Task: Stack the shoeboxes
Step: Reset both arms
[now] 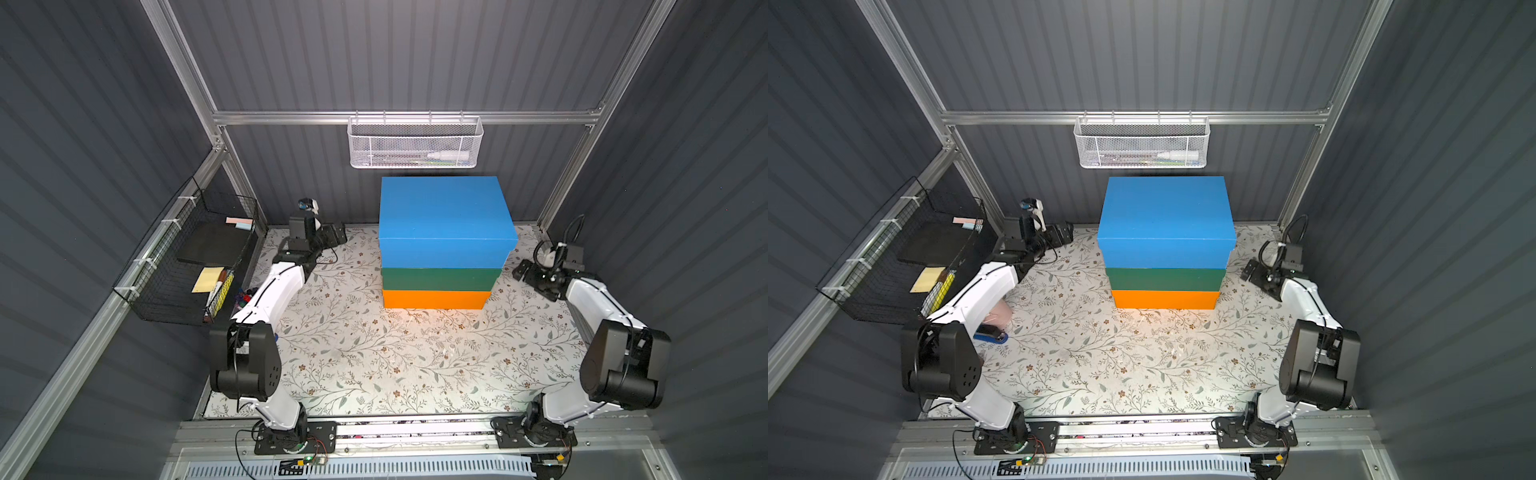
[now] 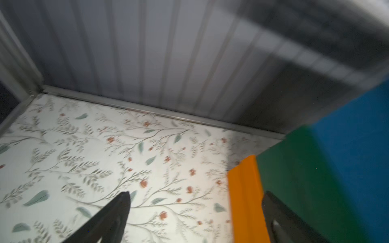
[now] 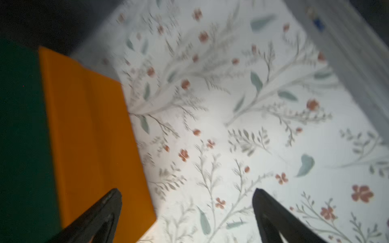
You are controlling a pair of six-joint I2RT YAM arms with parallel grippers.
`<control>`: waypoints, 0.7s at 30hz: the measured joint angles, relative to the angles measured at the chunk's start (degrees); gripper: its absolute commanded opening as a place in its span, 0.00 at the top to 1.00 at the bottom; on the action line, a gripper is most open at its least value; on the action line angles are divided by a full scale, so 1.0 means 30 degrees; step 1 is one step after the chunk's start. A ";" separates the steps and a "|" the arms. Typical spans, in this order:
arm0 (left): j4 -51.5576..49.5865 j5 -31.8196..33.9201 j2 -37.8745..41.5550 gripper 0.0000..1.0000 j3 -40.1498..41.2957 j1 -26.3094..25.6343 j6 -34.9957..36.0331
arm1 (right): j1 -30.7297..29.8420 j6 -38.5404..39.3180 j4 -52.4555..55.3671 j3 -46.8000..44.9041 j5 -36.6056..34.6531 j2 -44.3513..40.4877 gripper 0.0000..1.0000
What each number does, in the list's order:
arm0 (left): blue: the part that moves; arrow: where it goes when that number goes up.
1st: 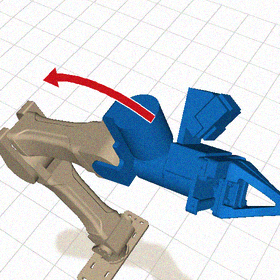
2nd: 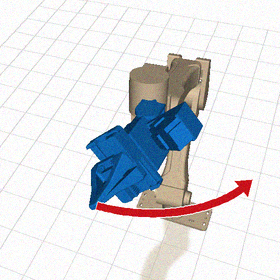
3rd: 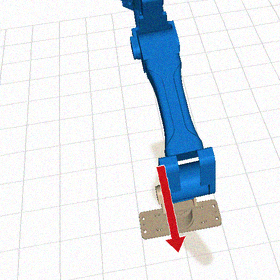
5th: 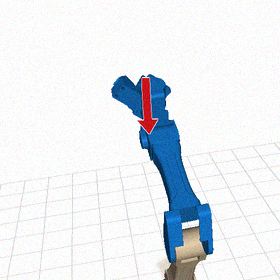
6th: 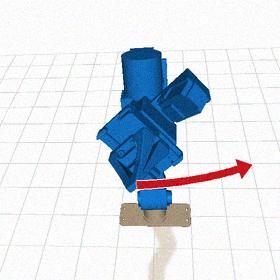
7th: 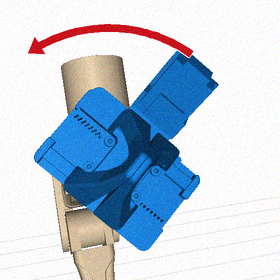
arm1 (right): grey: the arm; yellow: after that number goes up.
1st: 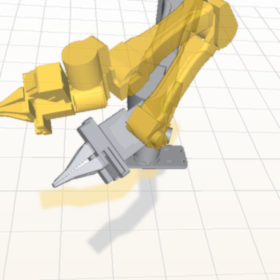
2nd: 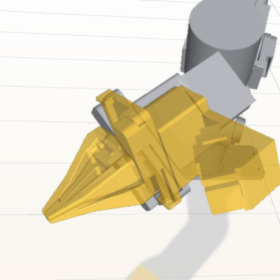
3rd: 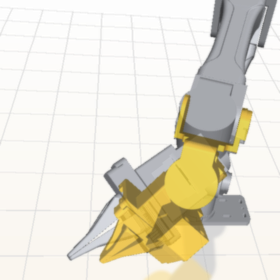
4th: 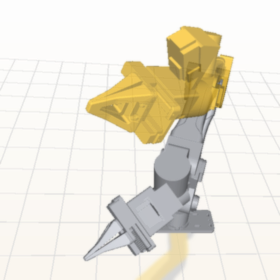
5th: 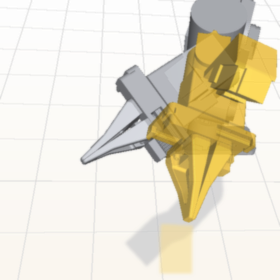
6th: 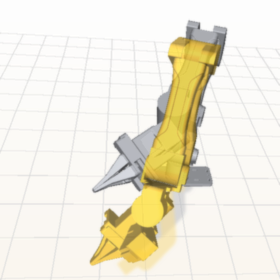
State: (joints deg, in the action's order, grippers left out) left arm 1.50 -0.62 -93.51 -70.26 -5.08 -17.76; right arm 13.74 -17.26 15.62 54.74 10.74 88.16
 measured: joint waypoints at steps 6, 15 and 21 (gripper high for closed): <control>0.5428 0.3213 0.0000 0.00 0.6309 0.0000 0.1872 | -0.1486 0.2033 -0.5566 -0.5880 -0.1763 -0.1923 0.01; 1.6764 0.5559 -0.1166 0.00 1.0914 -0.0036 0.3905 | -0.2091 0.3096 -1.2721 -0.8648 -0.2222 -0.2696 0.01; 2.2454 0.5158 -0.1268 0.00 1.3471 -0.0036 0.4656 | -0.3155 0.3803 -1.8717 -1.1111 -0.2674 -0.1880 0.01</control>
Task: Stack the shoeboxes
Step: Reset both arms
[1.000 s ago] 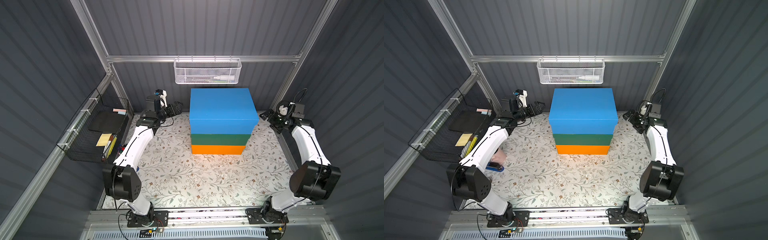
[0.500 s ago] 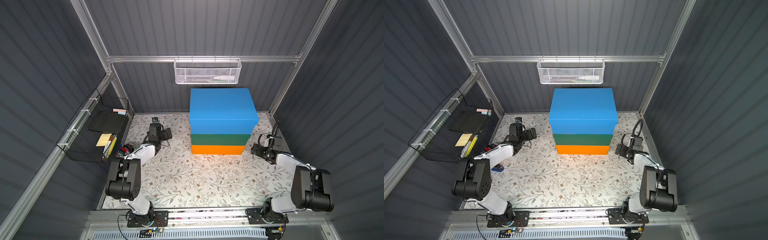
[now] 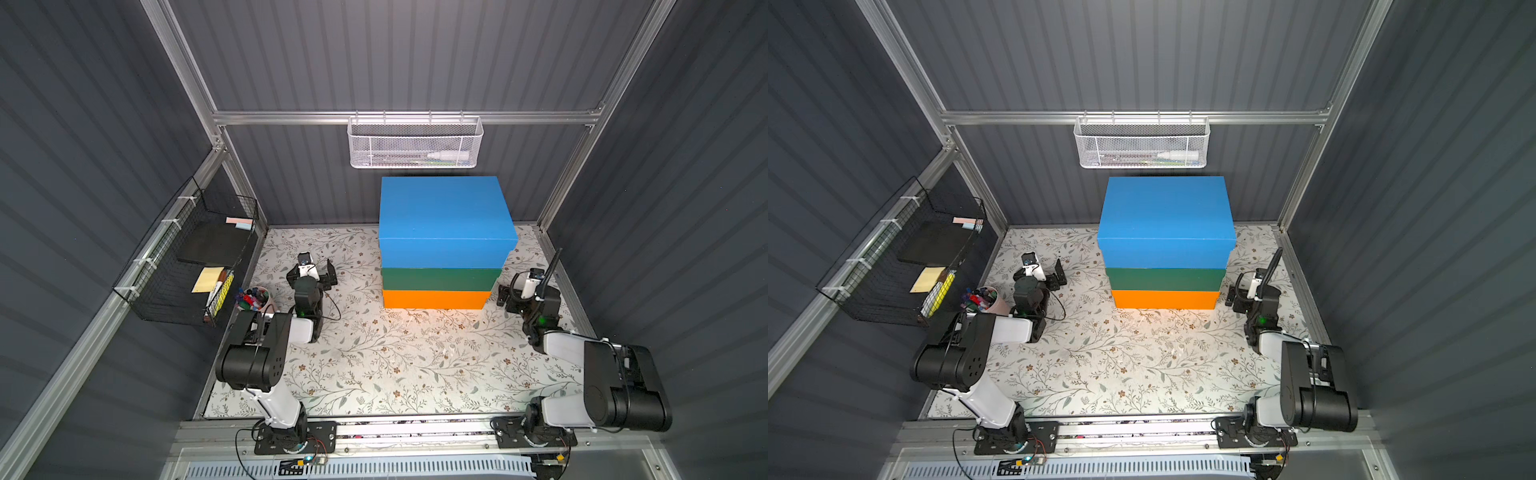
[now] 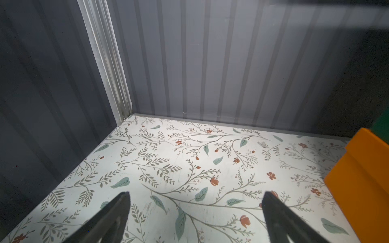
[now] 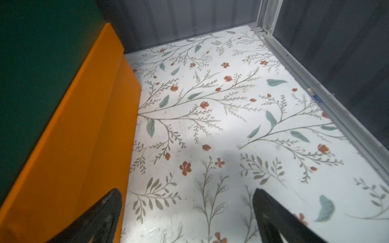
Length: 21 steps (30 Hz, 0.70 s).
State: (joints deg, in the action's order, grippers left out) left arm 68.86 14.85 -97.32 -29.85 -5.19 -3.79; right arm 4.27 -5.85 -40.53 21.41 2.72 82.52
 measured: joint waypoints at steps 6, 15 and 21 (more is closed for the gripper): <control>0.2710 -0.0386 -0.0168 0.00 0.1195 0.0000 0.0357 | -0.0852 0.0605 -0.1100 -0.0393 -0.0874 0.1188 0.01; 0.3621 -0.0750 -0.0175 0.00 0.1195 0.0000 0.0372 | -0.0845 0.0605 -0.1166 0.0357 -0.1501 0.0991 0.01; 0.3614 -0.0984 -0.0175 0.00 0.1188 0.0000 0.0379 | -0.0918 0.0634 -0.0925 0.0481 -0.1552 0.1027 0.01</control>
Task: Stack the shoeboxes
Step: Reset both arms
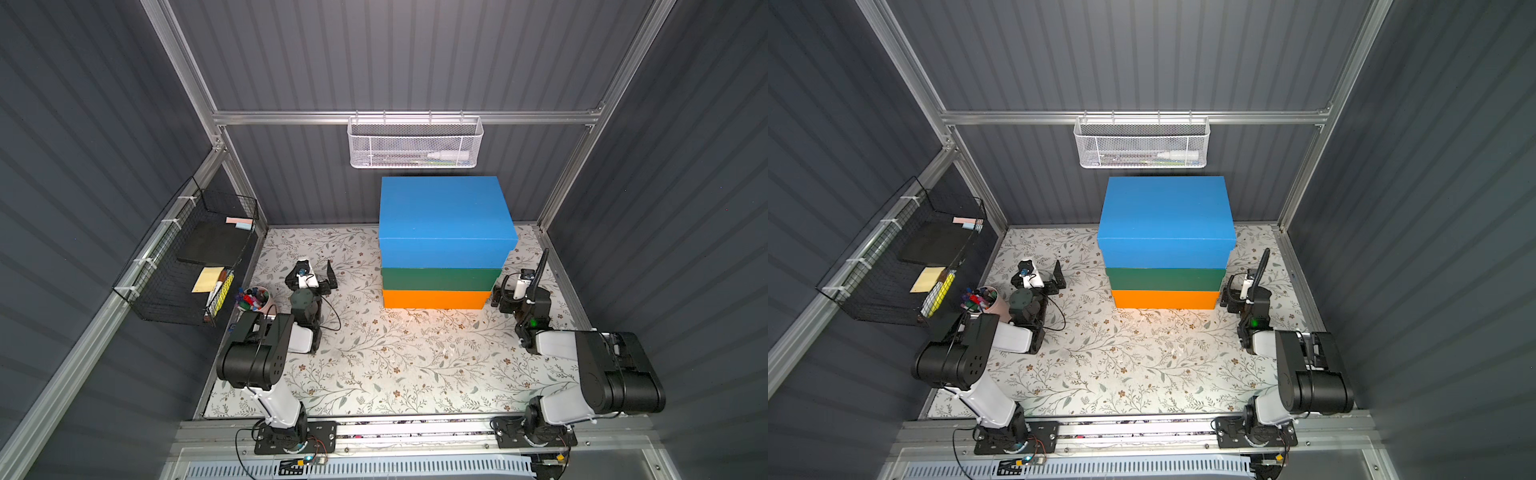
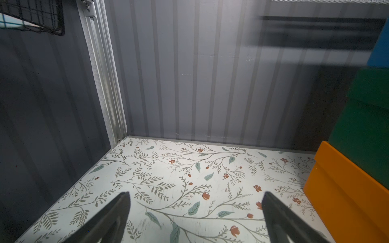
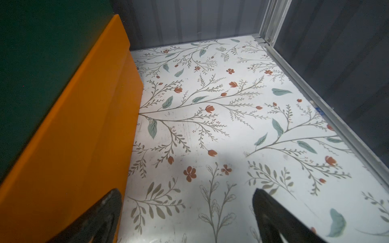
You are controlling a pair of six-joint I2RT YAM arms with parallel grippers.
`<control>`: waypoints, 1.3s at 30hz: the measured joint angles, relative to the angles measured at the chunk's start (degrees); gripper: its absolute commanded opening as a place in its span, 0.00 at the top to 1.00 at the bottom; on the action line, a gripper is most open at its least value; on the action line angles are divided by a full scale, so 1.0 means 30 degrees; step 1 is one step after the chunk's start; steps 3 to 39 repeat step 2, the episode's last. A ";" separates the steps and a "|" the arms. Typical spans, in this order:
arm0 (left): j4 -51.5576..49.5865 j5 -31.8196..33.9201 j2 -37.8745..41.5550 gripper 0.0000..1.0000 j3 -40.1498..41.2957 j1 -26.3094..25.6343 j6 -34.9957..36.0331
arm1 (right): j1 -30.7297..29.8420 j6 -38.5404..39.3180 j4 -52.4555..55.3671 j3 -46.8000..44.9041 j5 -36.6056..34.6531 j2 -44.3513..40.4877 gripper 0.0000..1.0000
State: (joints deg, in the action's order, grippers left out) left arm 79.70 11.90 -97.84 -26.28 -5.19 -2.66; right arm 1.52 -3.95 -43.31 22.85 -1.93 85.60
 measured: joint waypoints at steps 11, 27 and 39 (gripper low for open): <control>0.0015 -0.0051 0.0000 0.00 -0.0007 0.0000 0.0029 | -0.0066 0.0051 0.0226 0.0226 0.0000 0.0051 0.01; 0.0015 -0.0051 0.0000 0.00 -0.0007 0.0000 0.0029 | -0.0066 0.0051 0.0226 0.0226 0.0000 0.0051 0.01; 0.0015 -0.0051 0.0000 0.00 -0.0007 0.0000 0.0029 | -0.0066 0.0051 0.0226 0.0226 0.0000 0.0051 0.01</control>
